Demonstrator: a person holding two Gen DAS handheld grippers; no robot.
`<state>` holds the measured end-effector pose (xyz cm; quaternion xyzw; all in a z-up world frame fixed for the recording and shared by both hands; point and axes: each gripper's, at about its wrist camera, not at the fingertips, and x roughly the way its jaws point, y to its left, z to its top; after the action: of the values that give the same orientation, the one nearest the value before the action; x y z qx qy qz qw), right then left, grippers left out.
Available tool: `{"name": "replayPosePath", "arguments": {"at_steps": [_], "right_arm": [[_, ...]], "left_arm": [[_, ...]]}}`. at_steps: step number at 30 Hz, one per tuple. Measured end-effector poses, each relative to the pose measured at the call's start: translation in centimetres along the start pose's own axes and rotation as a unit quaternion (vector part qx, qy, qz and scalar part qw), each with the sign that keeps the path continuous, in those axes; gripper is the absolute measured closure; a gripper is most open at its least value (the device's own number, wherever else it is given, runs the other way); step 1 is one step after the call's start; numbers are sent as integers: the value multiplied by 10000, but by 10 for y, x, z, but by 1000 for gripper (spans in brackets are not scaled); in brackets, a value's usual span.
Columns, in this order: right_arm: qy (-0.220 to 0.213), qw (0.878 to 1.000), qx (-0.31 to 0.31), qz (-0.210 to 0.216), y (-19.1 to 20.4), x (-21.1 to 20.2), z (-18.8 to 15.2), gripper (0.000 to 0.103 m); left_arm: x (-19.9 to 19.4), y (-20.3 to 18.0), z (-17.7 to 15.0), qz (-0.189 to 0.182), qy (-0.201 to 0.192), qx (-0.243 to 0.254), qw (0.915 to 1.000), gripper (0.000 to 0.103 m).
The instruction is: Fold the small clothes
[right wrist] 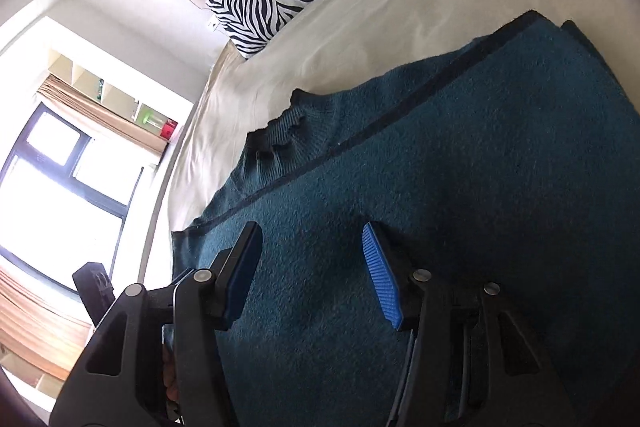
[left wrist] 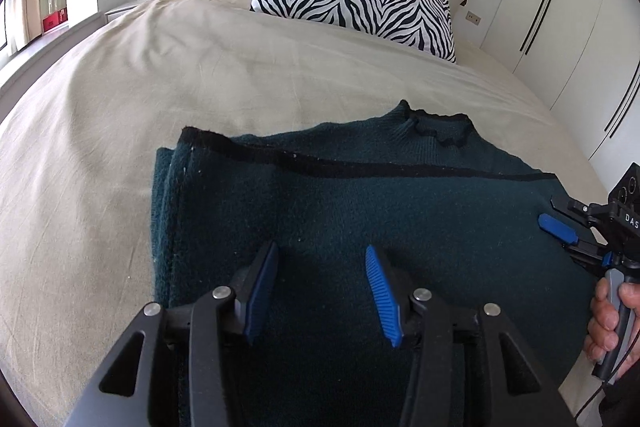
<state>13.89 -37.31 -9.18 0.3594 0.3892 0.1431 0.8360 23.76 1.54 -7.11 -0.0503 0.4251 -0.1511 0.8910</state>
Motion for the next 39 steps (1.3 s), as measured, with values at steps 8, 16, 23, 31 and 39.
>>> {"name": "replayPosePath", "arguments": {"at_steps": [8,16,23,31,39], "right_arm": [[-761,9953,596,47,-82,-59,14,95],[-1781,9690,1473,-871,-124,-145,1,87],[-830,9953,492,108,-17,-111,-25,85],[647,9972,229,303,9,-14,-80,86],[-487,9934,930,-451,-53,-102,-57,85]], "left_arm": [[0,8,-6,-327,-203,-142,9992,54],[1,4,-9,-305,-250,-62,9992,51],[1,0,-10,-198,-264,38,9994,49],[2,-1,-11,-147,-260,85,9995,49],[2,-2,-11,-133,-275,99,9995,49]]}}
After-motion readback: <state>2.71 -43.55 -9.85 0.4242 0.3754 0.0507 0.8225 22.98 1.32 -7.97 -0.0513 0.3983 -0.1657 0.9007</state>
